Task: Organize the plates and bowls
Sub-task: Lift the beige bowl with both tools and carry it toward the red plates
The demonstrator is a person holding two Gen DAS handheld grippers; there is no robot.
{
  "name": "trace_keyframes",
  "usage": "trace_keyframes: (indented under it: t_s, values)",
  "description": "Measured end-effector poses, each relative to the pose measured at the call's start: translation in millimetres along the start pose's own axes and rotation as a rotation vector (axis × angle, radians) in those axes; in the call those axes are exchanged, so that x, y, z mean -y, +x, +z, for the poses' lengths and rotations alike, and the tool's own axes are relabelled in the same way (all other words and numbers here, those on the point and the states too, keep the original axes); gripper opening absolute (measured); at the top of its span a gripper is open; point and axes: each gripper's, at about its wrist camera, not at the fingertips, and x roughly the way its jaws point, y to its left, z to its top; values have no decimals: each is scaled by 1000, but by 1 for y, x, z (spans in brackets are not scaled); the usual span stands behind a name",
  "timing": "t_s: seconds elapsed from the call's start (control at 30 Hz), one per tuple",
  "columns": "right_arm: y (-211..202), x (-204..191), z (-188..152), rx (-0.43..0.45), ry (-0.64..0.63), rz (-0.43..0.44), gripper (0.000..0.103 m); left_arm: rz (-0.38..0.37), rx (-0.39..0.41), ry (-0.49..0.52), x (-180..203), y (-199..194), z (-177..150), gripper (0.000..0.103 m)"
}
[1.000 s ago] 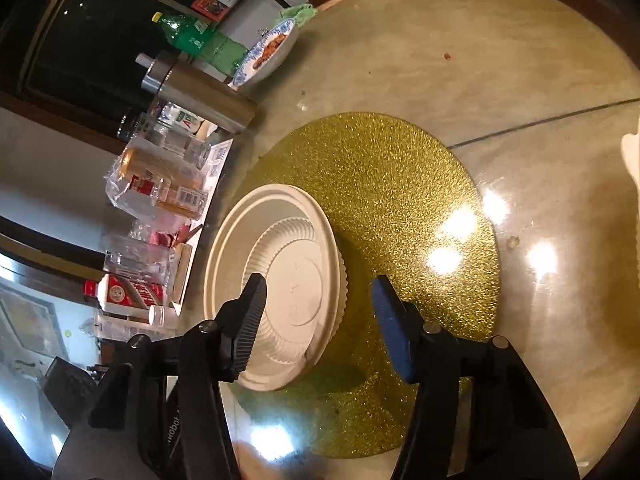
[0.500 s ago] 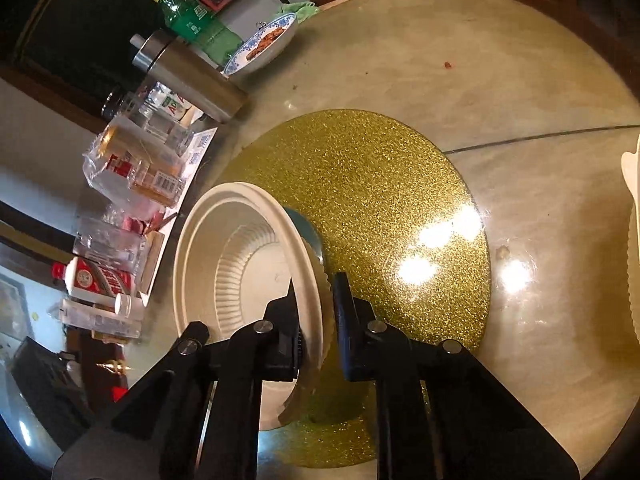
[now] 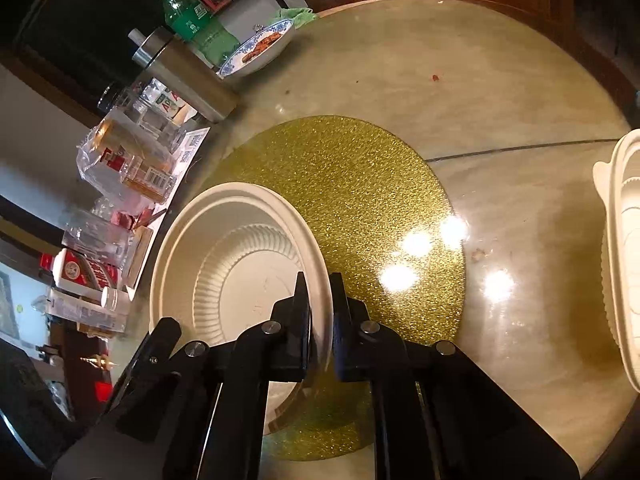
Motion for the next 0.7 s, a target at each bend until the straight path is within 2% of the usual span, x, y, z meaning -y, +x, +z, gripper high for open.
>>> trace_keyframes:
  t_s: [0.7]
  values:
    - [-13,-1,-5,23,-34,-27,9,18,31,37,10,-11,-2,21]
